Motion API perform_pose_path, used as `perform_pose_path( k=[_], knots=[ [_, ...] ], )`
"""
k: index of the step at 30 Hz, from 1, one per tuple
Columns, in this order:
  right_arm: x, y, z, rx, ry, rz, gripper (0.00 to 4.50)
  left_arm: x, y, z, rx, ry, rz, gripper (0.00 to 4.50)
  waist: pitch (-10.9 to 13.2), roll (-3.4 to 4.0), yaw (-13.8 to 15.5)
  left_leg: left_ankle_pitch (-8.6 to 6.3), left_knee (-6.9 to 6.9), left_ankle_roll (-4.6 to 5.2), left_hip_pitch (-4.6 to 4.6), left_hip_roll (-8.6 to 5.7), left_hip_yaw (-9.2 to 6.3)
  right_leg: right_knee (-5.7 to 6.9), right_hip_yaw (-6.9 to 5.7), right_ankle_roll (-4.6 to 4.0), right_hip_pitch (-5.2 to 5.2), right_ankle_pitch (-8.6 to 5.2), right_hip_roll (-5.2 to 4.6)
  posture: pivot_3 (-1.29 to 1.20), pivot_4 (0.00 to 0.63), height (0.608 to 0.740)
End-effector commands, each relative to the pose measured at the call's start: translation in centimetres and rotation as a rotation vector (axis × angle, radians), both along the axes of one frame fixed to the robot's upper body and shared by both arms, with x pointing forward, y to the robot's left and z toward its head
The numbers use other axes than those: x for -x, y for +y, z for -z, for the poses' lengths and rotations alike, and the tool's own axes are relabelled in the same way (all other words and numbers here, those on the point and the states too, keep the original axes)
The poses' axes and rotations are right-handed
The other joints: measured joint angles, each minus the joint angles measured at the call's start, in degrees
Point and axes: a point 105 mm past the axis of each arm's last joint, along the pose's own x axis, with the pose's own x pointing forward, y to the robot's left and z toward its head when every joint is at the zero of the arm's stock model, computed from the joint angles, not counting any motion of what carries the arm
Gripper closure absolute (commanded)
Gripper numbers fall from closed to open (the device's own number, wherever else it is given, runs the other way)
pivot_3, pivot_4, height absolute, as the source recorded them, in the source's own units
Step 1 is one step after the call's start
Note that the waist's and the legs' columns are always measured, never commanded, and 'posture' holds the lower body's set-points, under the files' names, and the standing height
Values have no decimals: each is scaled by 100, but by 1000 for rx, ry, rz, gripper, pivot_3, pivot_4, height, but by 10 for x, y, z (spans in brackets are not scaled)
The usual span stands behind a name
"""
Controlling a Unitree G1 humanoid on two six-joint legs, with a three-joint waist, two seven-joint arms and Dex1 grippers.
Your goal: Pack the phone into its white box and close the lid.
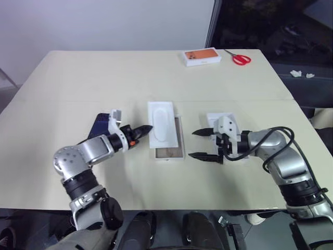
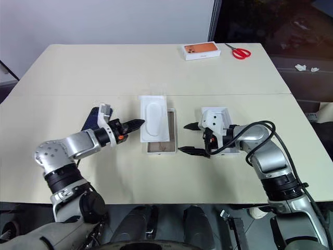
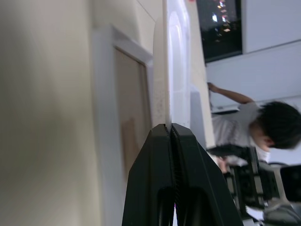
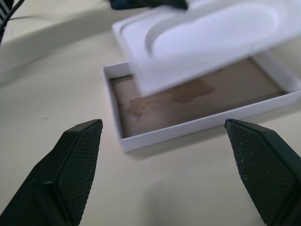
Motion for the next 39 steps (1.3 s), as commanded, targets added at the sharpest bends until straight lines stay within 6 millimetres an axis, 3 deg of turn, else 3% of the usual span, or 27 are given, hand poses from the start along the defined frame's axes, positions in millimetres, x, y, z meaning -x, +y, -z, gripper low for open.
perform_pose_path(
  k=[1,9,12,18,25,30,34,39],
  knots=[
    [-10,-15,-20,1,-79,48,144,6,0,-5,21,-33,-12,4500,0,0,11,2,-1,-3,0,0,0,-2,0,0,0,0,0,0,150,740],
    [-13,-20,-15,18,-93,53,144,15,-9,3,19,-12,3,4500,3,-5,49,2,1,-3,0,0,1,-8,-1,0,6,0,-1,0,150,740],
    [-13,-15,-15,14,-98,44,86,16,-11,4,3,-9,11,3645,3,-5,48,2,2,-4,0,0,1,-8,-1,0,6,0,0,0,150,740],
    [-12,-11,-14,16,-103,39,86,21,-16,8,-58,-20,46,847,3,-5,46,2,2,-5,0,0,1,-8,-1,0,6,0,0,0,150,740],
    [-13,-2,-16,4,-114,31,86,24,-8,-1,-103,-83,58,847,3,-4,43,2,2,-5,0,0,0,-8,-1,0,6,0,0,0,150,740],
    [-21,21,-27,-17,-169,22,86,28,8,-22,-259,-283,59,847,5,-3,-15,4,-4,-9,0,2,1,-5,3,-1,-1,0,2,0,150,740],
    [-25,36,-29,-18,-204,5,1301,29,22,-34,-364,-466,44,793,4,0,-11,6,-10,-13,0,2,2,-9,4,-2,-3,-1,1,0,150,740],
    [-52,57,-8,139,-328,76,3898,22,53,-31,-535,-591,-7,793,5,1,-16,6,-19,-12,1,2,3,-11,5,-4,-9,-1,-2,0,150,740]
  ],
)
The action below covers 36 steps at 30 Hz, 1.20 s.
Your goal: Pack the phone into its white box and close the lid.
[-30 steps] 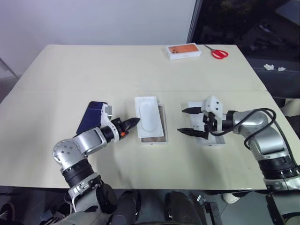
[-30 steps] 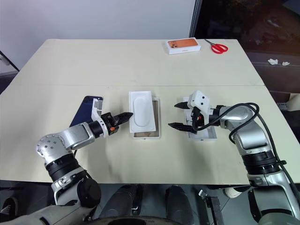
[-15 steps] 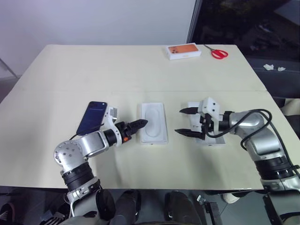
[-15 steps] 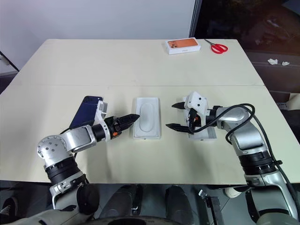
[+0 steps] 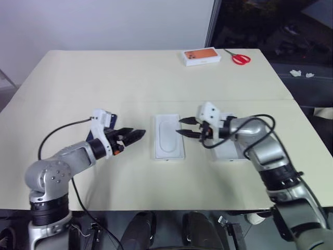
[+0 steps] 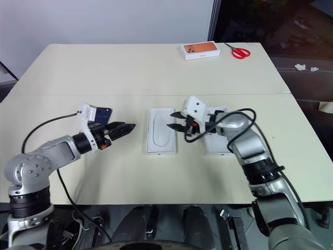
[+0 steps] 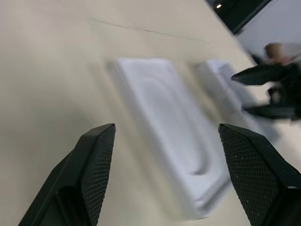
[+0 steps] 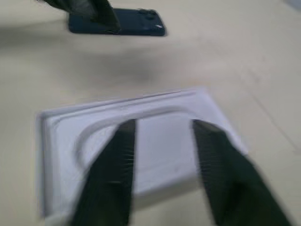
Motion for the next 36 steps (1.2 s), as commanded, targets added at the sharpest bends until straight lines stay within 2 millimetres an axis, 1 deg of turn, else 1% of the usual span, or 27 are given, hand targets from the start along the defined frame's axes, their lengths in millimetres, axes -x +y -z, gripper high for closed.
perform_pose_path(
  k=[1,2,6,10,14,17,19,21,26,29,31,36],
  knots=[
    [-14,8,8,118,-128,36,4335,-3,9,-7,-77,-116,-5,793,0,0,13,0,-3,0,0,0,0,0,0,0,-2,0,0,0,150,740],
    [-18,9,12,143,-141,50,4473,-3,11,-6,-87,-124,-6,793,0,0,24,0,-7,0,0,-1,0,-2,-1,0,-2,0,-2,0,150,740],
    [-28,17,11,124,-160,80,4473,-1,10,-9,-88,-168,2,793,1,0,31,1,-14,1,-2,-4,0,-9,1,0,-8,0,-6,0,150,740],
    [-32,22,18,196,-202,60,4473,-2,10,-5,-116,-178,-14,793,2,1,-9,1,-18,2,-1,-3,-1,-2,1,1,-9,1,-4,0,150,740],
    [-24,26,35,302,-218,-18,4473,-1,8,-5,-105,-182,-9,793,2,1,-78,2,-27,1,0,-3,-2,-3,0,1,-12,1,-2,0,150,740],
    [-15,27,44,325,-196,-67,4473,-1,8,-5,-109,-183,-9,793,2,1,-89,2,-34,1,2,-2,-2,-2,0,1,-13,1,-1,0,150,740],
    [-9,25,53,373,-191,-101,4473,-2,8,-5,-108,-184,-13,793,1,1,-87,2,-37,1,4,-1,-2,-2,0,1,-13,1,1,0,150,740],
    [-3,28,56,367,-170,-121,4473,-2,7,-5,-115,-185,-11,793,1,1,-85,2,-37,1,5,-1,-3,-2,0,1,-12,1,1,0,150,740],
    [2,38,54,331,-155,-132,4473,-2,7,-5,-123,-188,-14,793,1,1,-81,2,-37,1,7,-1,-3,-2,0,1,-9,1,0,0,150,740],
    [-2,35,52,338,-171,-106,4473,-3,7,-4,-124,-186,-15,793,1,1,-88,3,-38,0,7,-1,-4,-1,-1,1,-11,1,1,0,150,740],
    [-7,29,45,326,-177,-84,4473,-3,7,-2,-136,-177,-8,793,1,1,-85,3,-39,-1,7,-1,-4,-1,-1,1,-12,1,1,0,150,740],
    [-17,14,17,235,-162,-16,4473,-4,12,4,-191,-168,-9,793,1,1,-69,3,-38,0,7,-2,-4,-1,-1,1,-10,1,0,0,150,740]
  ],
)
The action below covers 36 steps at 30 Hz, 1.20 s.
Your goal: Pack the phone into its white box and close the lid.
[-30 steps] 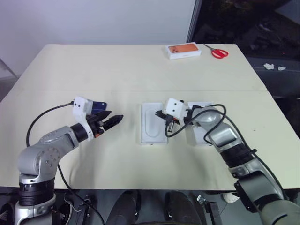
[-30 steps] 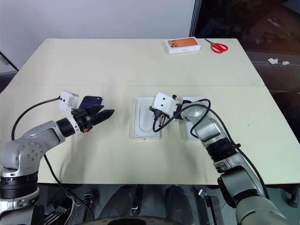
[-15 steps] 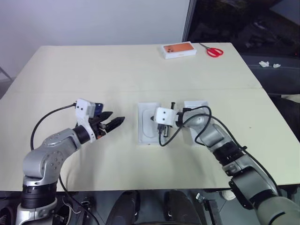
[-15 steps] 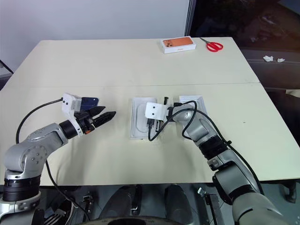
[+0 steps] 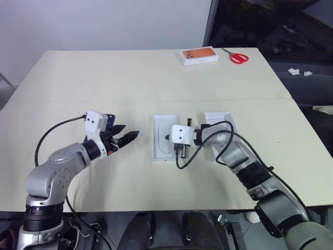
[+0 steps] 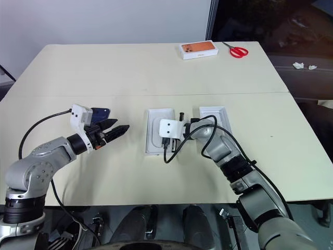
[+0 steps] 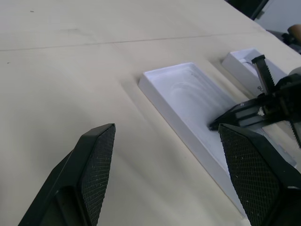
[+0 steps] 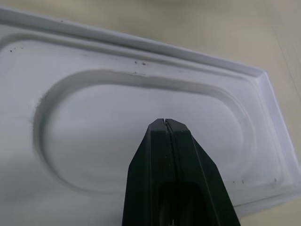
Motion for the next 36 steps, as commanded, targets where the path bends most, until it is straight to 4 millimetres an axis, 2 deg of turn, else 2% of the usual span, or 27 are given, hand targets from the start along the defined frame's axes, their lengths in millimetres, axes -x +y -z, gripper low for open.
perform_pose_path(
  k=[1,3,5,8,15,19,25,28,36],
  knots=[
    [-11,-13,-34,-99,-25,54,4473,-1,3,-5,-49,-47,3,793,0,0,1,0,0,0,0,0,0,0,0,0,0,0,0,0,150,740],
    [-13,-21,-48,-179,3,85,4473,-4,7,-8,-50,-60,-3,793,0,0,-4,-2,-1,3,0,-1,0,0,0,0,0,0,-1,0,150,740],
    [-14,-28,-54,-211,16,105,4473,-6,10,-9,-52,-66,-9,793,0,0,-5,-3,-4,5,0,0,0,-1,0,0,-2,0,0,0,150,740],
    [-15,-36,-50,-198,22,133,4473,-10,13,-8,-53,-68,-20,793,0,0,-11,-4,-8,8,0,1,0,-1,0,0,-4,0,0,0,150,740],
    [-12,-42,-47,-193,31,148,4473,-14,14,-12,-45,-87,-10,793,0,0,-15,-4,-9,8,0,1,0,0,1,0,-6,0,0,0,150,740],
    [-11,-50,-49,-201,32,167,4473,-16,27,-13,-68,-86,-28,793,0,0,-10,-5,-8,9,0,1,-1,0,0,0,-6,0,0,0,150,740],
    [-9,-27,-52,-236,28,131,4473,-23,56,-14,-100,-57,-82,793,0,1,-26,-4,-11,8,0,5,0,2,1,0,-11,0,3,0,150,740],
    [-10,-16,-54,-250,11,121,4473,-24,77,-11,-88,1,-130,793,1,1,-29,-4,-12,8,0,5,0,2,1,0,-11,0,3,0,150,740],
    [-11,-3,-56,-257,10,85,4473,-26,99,-14,-22,54,-221,793,1,1,-15,-4,-10,9,-1,4,-1,3,-1,0,-12,0,1,0,150,740]
  ],
)
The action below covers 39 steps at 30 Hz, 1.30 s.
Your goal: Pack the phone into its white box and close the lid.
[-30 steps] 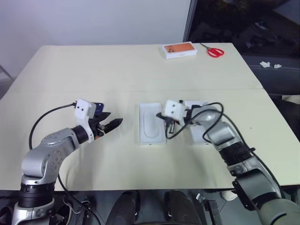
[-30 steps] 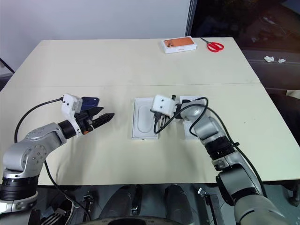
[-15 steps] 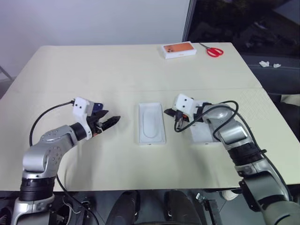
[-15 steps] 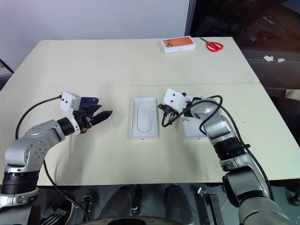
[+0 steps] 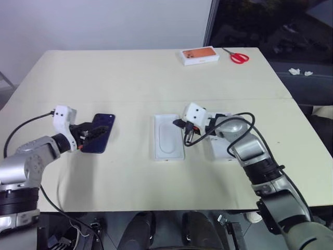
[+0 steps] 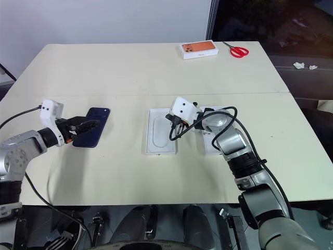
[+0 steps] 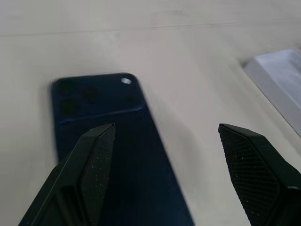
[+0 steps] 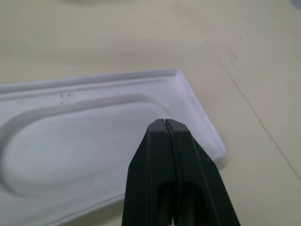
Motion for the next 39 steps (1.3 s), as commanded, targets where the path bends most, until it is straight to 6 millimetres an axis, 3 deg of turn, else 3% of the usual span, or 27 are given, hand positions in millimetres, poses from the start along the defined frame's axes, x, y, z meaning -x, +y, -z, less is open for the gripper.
perform_pose_path(
  k=[1,7,10,14,17,20,23,29,35,39],
  knots=[
    [1,13,-13,-20,-48,-43,4473,0,8,-12,47,-6,-31,793,0,0,-8,0,-1,-1,0,0,0,0,0,0,-1,0,0,0,150,740],
    [3,47,-11,-24,-66,-92,4473,-1,43,-14,269,91,-134,793,1,-2,-57,2,-2,-3,0,3,0,14,0,0,-11,0,6,0,150,740],
    [4,85,-8,-16,-101,-120,4473,-5,71,0,232,176,-242,793,1,-2,-110,10,-6,-16,0,4,0,20,-1,0,-16,0,9,0,150,740],
    [8,112,-2,-21,-102,-143,4473,-9,80,8,245,228,-273,793,0,-3,-151,24,-9,-40,0,3,-2,23,-5,0,-23,0,9,0,150,740],
    [6,122,1,-11,-103,-143,4473,-12,79,10,243,240,-249,793,-4,-13,-145,25,-4,-41,0,-7,-7,19,-9,0,-30,0,3,0,150,740],
    [10,150,5,3,-103,-171,4473,-8,58,26,296,342,-133,793,-6,-16,-155,24,0,-40,0,-10,-10,20,-10,0,-27,0,2,0,150,740],
    [9,162,12,27,-75,-161,4473,-4,52,41,289,418,-100,793,-6,-14,-183,28,-9,-46,0,-7,-10,32,-7,0,-30,0,6,0,150,740],
    [12,173,31,109,-5,-146,4473,10,35,72,294,569,-2,793,-13,-6,-168,28,-8,-47,9,-11,-10,34,-9,0,-30,0,4,0,150,740],
    [10,177,29,129,32,-123,4473,13,33,82,270,597,19,793,-35,30,-163,28,-8,-45,11,-15,-11,35,-8,0,-29,0,3,0,150,740],
    [11,178,32,126,62,-122,4473,17,21,86,302,633,72,793,-43,40,-160,24,-8,-39,15,-16,-12,36,-9,0,-24,0,2,0,150,740]
  ],
)
